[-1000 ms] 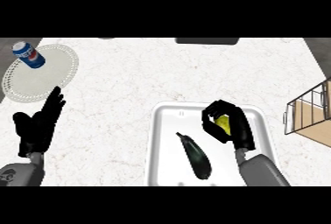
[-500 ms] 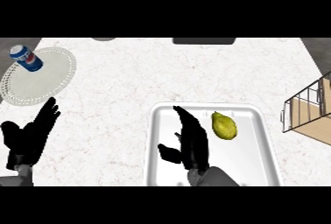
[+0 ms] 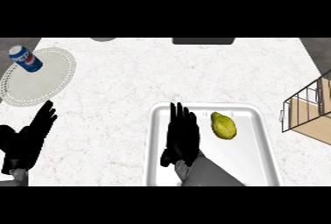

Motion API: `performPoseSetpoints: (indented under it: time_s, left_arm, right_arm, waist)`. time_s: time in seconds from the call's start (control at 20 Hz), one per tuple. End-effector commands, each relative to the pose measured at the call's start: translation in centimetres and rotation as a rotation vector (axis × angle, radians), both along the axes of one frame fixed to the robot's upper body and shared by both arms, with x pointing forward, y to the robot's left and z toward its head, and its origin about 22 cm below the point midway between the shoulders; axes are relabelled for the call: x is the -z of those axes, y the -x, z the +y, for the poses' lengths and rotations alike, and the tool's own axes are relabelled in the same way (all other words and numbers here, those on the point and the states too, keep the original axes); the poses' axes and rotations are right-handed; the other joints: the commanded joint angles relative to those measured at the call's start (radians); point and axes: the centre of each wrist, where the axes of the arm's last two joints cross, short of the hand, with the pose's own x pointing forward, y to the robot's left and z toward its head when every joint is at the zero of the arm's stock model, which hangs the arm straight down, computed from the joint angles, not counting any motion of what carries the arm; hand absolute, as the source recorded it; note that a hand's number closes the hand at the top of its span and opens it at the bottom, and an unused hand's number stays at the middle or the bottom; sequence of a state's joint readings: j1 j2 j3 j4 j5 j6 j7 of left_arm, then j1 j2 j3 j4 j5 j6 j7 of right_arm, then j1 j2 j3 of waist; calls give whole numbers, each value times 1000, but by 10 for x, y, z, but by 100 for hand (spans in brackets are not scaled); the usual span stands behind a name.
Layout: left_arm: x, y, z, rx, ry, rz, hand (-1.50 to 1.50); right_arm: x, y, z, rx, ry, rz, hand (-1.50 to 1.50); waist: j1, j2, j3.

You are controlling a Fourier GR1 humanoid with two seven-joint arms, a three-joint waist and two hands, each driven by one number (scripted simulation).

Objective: Pick the eggplant from the tray and place it in the tiered shelf

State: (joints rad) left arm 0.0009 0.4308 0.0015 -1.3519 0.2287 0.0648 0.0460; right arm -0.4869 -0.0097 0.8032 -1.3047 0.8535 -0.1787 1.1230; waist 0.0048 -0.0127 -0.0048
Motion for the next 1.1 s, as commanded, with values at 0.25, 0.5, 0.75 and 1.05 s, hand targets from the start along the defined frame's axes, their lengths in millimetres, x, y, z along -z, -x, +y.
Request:
performPoseSetpoints:
  time_s: [0.25, 0.5, 0.75, 1.05]
  left_arm:
    - [-8, -5, -5, 25, 4, -21, 0]
    - [-6, -6, 7, 5, -16, -16, 0]
    - [-2, 4, 5, 20, 5, -6, 0]
    - [-7, 8, 2, 7, 0, -18, 0]
  right_arm:
    - [-23, -7, 16, -52, 361, 382, -150]
    - [-25, -23, 17, -60, 477, 433, -150]
    - [-15, -17, 18, -46, 495, 467, -150]
    - [0, -36, -8, -24, 517, 538, -150]
  waist:
    - [13, 7, 2]
    - [0, 9, 2]
    - [8, 8, 3]
    - [-2, 9, 4]
